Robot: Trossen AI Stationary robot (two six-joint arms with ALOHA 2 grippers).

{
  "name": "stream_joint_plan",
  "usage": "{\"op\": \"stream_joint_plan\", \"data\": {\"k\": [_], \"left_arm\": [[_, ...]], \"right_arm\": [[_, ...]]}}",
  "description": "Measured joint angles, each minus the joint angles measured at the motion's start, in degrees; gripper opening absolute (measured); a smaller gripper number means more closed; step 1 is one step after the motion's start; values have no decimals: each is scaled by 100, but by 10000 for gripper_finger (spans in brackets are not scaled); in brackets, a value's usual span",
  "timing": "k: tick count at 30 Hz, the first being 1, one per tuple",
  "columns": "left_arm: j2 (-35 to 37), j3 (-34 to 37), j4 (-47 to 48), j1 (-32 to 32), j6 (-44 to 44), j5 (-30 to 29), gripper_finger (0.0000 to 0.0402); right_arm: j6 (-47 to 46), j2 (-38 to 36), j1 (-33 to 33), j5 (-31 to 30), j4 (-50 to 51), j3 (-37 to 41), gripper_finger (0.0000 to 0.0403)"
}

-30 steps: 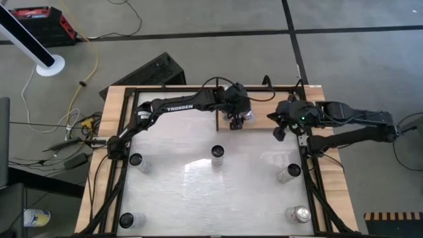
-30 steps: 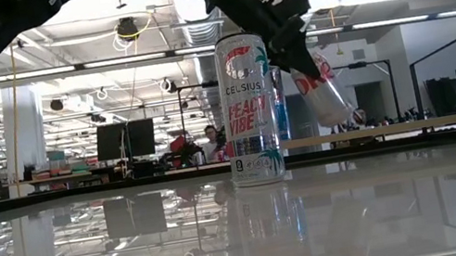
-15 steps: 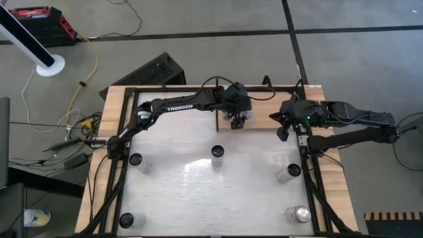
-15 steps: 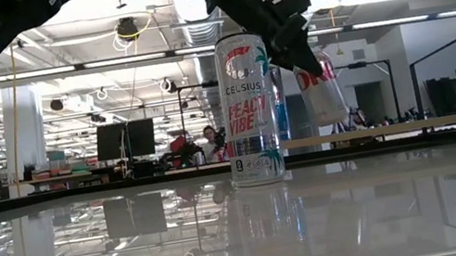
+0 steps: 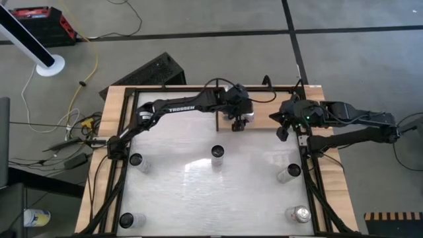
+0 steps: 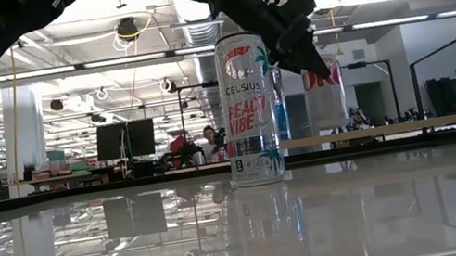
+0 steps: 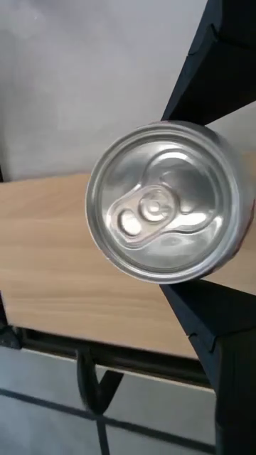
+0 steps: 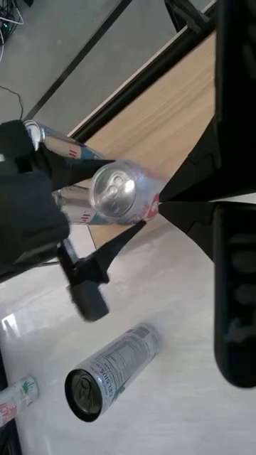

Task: Place canned beverage on shelf
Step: Put the top red-silver soda can

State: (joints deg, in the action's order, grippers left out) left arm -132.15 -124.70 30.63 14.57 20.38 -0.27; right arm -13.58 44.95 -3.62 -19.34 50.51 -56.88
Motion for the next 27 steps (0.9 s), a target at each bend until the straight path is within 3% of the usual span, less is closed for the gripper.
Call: {"op": "stream_joint_plan", "data": {"k": [10, 24, 27], "left_arm": [[-103, 0, -158, 0, 11, -36, 322], [-7, -7, -333, -7, 189, 0, 357], [170, -37, -338, -29, 208, -33, 357]], "right_arm": [[-8, 2, -2, 58, 4, 0, 25], [-7, 2, -2, 154, 8, -2, 25], [-33, 4, -2, 408, 74, -2, 25]]}}
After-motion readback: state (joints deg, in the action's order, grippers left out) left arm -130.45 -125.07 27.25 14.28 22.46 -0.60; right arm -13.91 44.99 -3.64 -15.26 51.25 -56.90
